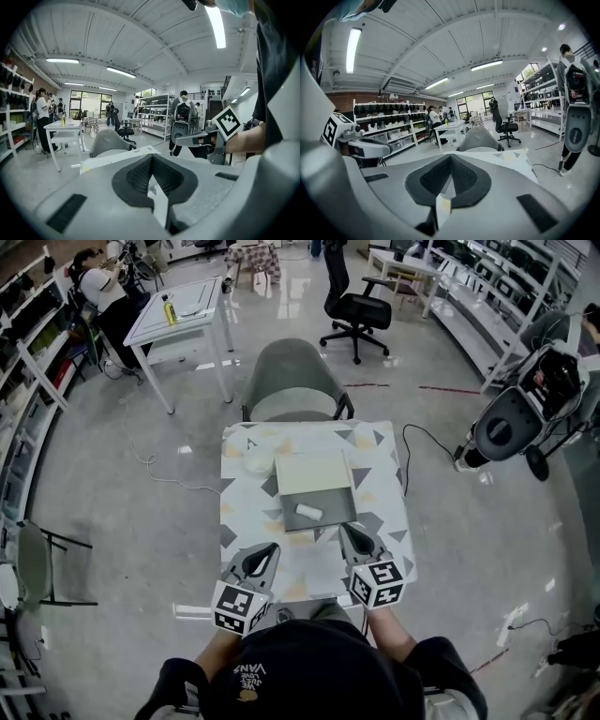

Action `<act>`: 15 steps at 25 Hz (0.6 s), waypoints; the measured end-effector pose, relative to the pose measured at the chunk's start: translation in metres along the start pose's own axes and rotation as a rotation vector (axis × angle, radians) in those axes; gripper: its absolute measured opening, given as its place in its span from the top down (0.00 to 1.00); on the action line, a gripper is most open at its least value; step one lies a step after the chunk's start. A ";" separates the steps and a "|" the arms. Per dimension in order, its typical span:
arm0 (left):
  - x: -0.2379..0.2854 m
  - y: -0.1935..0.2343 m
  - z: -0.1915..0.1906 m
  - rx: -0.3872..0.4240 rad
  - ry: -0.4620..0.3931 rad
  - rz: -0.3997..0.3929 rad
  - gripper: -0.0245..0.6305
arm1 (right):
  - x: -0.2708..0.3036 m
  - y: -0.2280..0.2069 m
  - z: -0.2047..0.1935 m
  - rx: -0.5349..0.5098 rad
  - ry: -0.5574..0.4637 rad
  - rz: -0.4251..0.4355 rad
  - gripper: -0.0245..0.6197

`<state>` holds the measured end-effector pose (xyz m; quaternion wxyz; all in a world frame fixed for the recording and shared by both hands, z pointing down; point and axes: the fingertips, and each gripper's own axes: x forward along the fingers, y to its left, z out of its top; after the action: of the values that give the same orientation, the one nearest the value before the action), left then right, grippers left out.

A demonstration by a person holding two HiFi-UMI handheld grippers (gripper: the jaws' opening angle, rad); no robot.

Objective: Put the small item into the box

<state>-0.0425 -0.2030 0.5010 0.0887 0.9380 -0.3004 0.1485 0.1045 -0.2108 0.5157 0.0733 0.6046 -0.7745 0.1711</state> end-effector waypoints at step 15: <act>-0.029 -0.012 -0.006 0.024 -0.014 -0.059 0.95 | -0.057 0.035 0.018 0.007 -0.094 -0.042 0.96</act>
<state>-0.0590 -0.1764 0.4961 0.0799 0.9484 -0.2715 0.1429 0.0869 -0.1575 0.4739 0.0385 0.6285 -0.7635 0.1434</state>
